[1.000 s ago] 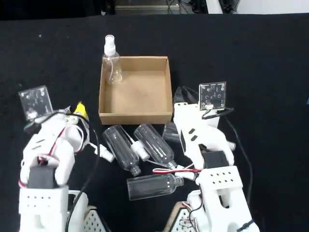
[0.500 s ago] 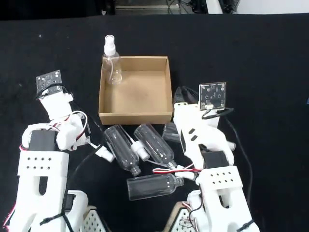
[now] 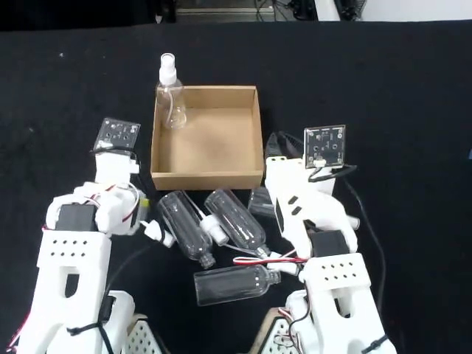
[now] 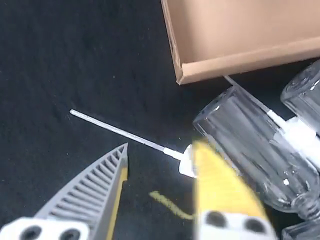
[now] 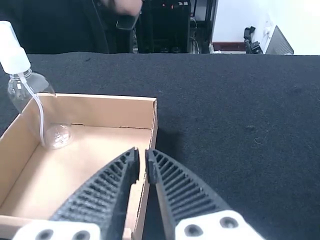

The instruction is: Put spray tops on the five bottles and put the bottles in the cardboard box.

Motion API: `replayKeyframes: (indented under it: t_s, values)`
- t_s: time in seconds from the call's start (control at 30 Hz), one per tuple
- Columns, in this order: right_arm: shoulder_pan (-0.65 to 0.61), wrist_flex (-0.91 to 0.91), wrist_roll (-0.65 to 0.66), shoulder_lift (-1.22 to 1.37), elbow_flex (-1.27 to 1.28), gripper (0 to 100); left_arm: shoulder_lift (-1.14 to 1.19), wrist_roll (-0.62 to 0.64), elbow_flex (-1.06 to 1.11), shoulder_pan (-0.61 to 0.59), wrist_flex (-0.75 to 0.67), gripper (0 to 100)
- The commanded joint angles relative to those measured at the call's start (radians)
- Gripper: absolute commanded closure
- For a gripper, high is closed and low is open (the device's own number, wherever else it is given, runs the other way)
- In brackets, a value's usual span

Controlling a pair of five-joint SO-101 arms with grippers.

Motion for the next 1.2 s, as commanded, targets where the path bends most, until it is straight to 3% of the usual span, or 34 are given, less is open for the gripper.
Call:
replayKeyframes:
  t_s: [0.0, 0.2, 0.43, 0.8, 0.93, 1.17]
  values:
    - [0.018, -0.028, -0.003, -0.010, -0.002, 98.7, 0.009, 0.035, -0.016, -0.010, -0.018, 74]
    - [0.021, -0.029, -0.003, -0.010, -0.004, 98.7, 0.040, 0.031, -0.084, -0.002, 0.072, 75]
    - [0.026, -0.029, -0.003, -0.010, -0.004, 98.7, 0.250, 0.041, -0.220, 0.039, 0.083, 75]
    - [0.026, -0.025, -0.003, -0.010, -0.004, 98.7, 0.408, 0.420, -0.302, 0.065, 0.078, 74]
    - [0.026, -0.028, -0.002, -0.010, -0.004, 98.7, 0.405, 0.471, -0.305, 0.065, 0.078, 69]
    - [0.026, -0.028, -0.002, -0.010, -0.004, 98.7, 0.423, 0.476, -0.266, 0.137, 0.028, 68]
